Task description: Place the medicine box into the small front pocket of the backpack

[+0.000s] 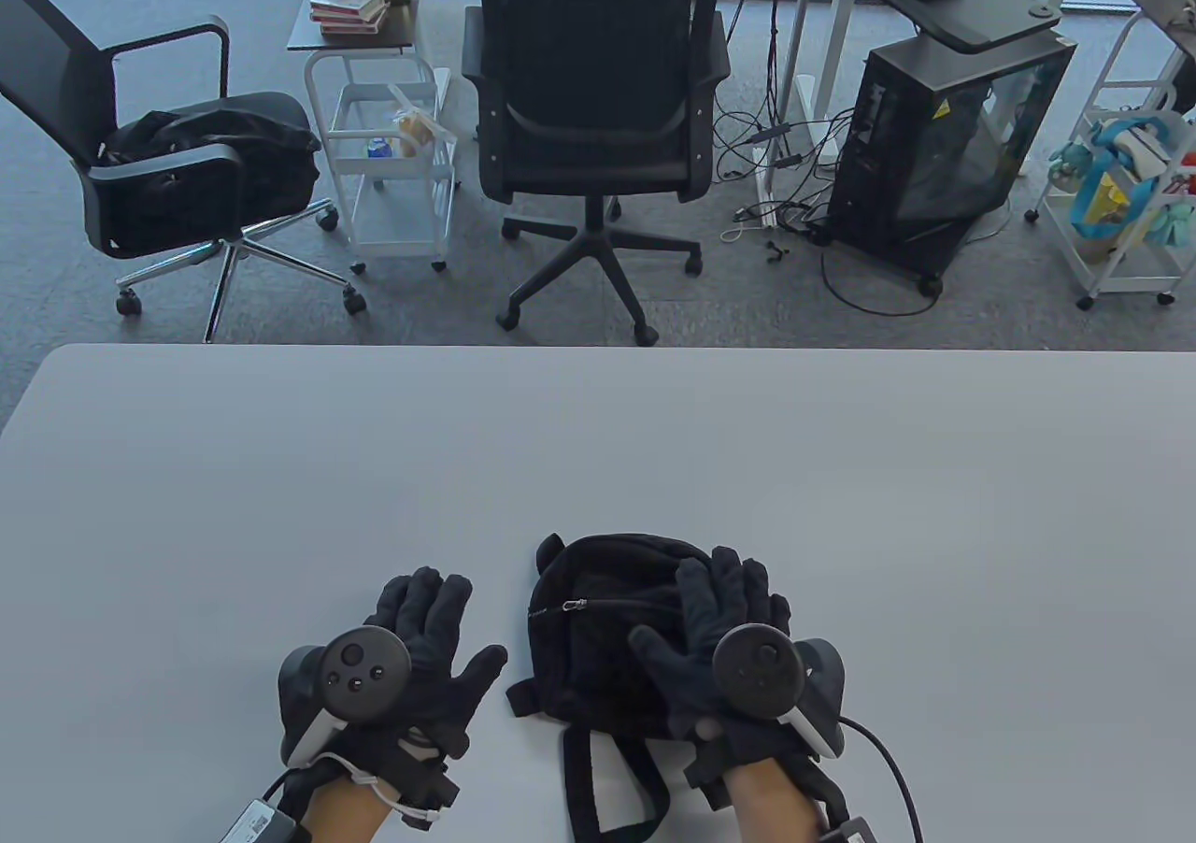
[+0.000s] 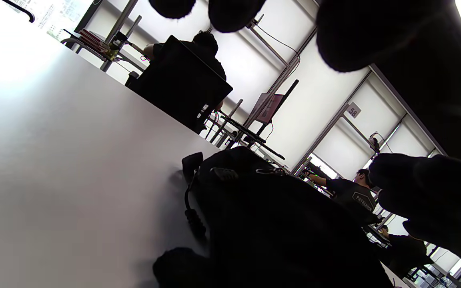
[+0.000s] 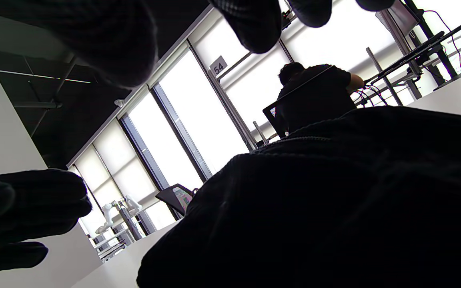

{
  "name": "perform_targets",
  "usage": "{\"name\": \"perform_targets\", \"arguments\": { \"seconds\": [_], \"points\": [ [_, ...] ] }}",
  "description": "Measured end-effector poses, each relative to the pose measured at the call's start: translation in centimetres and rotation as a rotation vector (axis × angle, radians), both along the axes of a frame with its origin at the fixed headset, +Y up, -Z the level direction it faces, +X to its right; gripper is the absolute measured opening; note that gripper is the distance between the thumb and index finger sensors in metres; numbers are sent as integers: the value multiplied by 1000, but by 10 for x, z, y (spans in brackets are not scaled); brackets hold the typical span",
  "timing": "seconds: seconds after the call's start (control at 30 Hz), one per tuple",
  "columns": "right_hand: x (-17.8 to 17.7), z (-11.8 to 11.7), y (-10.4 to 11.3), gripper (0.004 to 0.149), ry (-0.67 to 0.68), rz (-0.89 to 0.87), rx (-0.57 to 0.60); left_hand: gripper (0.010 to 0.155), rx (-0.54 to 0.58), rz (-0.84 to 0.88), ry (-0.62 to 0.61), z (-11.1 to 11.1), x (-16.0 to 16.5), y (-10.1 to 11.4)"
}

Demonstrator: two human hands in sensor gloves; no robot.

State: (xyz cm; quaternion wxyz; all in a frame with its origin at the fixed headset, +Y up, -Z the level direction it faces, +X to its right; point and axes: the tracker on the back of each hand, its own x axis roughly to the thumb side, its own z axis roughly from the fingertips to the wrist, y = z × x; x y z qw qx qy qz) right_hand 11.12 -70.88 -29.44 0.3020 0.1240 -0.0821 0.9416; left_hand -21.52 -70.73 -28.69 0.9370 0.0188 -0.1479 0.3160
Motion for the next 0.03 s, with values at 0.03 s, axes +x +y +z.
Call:
{"name": "perform_targets", "arguments": {
  "seconds": [0.03],
  "points": [
    [0, 0, 0, 88, 2, -1, -6, 85, 0, 3, -1, 0, 0, 0]
  ]
}}
